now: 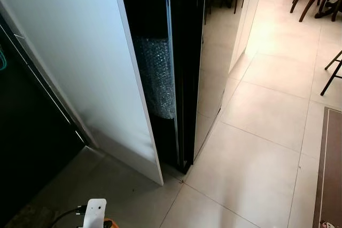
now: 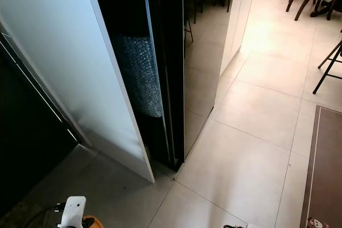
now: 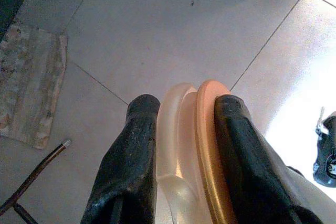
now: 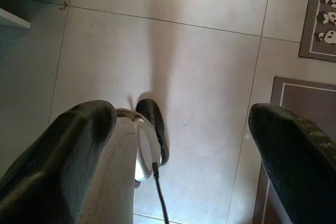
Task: Restocking fridge
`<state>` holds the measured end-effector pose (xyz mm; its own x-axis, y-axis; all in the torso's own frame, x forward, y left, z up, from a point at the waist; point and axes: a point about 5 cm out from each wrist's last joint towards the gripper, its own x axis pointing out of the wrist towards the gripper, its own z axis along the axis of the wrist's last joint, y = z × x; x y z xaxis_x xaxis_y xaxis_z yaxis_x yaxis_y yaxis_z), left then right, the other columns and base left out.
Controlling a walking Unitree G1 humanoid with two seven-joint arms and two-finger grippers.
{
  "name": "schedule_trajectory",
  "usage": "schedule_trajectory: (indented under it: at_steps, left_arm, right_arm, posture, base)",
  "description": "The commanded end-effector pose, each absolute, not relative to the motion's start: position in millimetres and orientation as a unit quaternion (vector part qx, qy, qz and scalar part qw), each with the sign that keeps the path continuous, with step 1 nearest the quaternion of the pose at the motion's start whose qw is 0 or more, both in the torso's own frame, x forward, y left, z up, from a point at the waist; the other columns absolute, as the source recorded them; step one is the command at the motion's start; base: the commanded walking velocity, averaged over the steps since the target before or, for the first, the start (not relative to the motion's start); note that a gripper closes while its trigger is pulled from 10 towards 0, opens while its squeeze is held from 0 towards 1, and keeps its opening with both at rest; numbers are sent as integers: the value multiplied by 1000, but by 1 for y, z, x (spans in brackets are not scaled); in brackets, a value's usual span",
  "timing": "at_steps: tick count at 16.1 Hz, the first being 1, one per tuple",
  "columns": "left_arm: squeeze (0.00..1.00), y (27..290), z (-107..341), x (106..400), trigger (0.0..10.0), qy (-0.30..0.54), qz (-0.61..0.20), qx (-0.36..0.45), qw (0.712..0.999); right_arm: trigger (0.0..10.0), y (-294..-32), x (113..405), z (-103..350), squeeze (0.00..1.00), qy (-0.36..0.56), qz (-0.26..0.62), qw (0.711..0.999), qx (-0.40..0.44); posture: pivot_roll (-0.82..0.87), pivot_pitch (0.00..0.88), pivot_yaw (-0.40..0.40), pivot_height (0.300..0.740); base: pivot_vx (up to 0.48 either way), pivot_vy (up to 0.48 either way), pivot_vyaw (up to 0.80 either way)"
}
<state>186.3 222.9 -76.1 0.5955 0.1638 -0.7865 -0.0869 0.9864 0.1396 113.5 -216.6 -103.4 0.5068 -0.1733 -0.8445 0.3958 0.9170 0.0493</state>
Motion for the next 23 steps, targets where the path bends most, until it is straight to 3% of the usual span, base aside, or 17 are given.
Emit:
schedule_trajectory:
  at_steps: [1, 11, 16, 21, 23]
  left_arm:
    - [0, 226, -79, 179, 10000, 456, 66, 47, 886]
    - [0, 225, -79, 179, 10000, 454, 68, 46, 887]
    - [0, 224, -80, 178, 10000, 456, 63, 51, 886]
    - [0, 224, -81, 176, 10000, 459, 61, 59, 884]
    - [0, 223, -81, 175, 10000, 460, 60, 63, 884]
  right_arm:
    - [10000, -216, 112, -104, 0, 465, -168, 861, 120]
    - [10000, -219, 113, -103, 0, 463, -168, 862, 118]
    - [10000, -220, 113, -101, 0, 438, -194, 868, 133]
    - [10000, -228, 117, -90, 0, 346, -250, 895, 126]
    - [10000, -232, 120, -84, 0, 314, -255, 910, 86]
  posture:
    - [-37, 0, 61, 740]
    - [-36, 0, 55, 740]
    - [-53, 0, 55, 740]
    - [-67, 0, 41, 740]
    - [-81, 0, 42, 740]
  base:
    - [255, 0, 0]
    - [294, 0, 0]
    - [0, 0, 0]
    - [0, 0, 0]
    - [0, 0, 0]
